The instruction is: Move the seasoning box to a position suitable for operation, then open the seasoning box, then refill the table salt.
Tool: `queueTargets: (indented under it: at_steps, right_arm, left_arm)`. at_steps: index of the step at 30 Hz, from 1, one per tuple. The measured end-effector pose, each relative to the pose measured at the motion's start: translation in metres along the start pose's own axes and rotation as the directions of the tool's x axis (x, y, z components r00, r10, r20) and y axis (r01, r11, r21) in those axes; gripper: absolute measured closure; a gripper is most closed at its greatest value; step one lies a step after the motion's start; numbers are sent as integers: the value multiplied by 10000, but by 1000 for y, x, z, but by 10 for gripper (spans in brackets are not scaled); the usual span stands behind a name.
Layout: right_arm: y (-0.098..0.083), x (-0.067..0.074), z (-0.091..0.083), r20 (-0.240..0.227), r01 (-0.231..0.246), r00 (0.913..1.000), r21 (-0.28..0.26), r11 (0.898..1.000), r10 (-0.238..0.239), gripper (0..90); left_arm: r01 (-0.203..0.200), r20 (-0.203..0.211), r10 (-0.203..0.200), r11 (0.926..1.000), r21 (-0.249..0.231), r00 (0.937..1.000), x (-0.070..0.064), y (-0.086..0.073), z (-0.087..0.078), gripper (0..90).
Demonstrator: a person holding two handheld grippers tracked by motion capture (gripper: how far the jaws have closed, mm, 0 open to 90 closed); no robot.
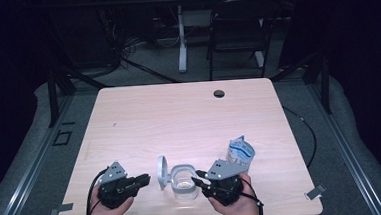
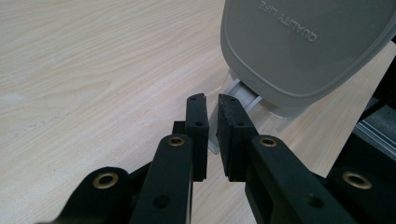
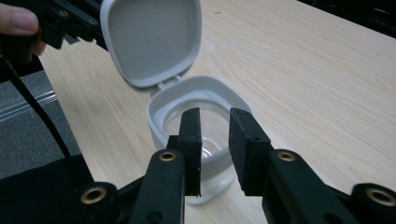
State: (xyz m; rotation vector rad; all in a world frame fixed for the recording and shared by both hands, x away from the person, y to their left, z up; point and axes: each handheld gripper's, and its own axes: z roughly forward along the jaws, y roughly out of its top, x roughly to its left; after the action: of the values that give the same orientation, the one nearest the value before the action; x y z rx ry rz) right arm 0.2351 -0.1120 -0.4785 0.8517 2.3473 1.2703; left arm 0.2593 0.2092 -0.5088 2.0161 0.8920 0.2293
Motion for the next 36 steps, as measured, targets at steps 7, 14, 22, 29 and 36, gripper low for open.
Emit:
queueTargets:
  at_steps: [7, 14, 22, 29, 36]
  right_arm:
    - [-14, -4, -11, 259, -45, 9997, 37, 10000, 44, 680]
    - [-26, -12, -16, 440, -253, 9987, 57, 9997, 250, 654]
    - [-37, -20, -21, 391, -577, 9976, 59, 9983, 574, 642]
    - [-44, -28, -30, 654, -806, 9946, 67, 9967, 800, 627]
    - [-56, -39, -34, 804, -1071, 9912, 203, 9940, 1052, 626]
  left_arm:
    - [53, -155, -54, 10000, -29, 9999, 3, -6, -2, 766]
    - [107, -149, -108, 9999, -98, 9998, 7, -10, 0, 735]
    - [92, -115, -93, 9999, -79, 9999, 9, -12, 1, 671]
    - [160, -262, -165, 9997, -185, 9995, 10, -13, 0, 650]
    - [183, -387, -189, 9997, -147, 9991, 12, -16, -1, 628]
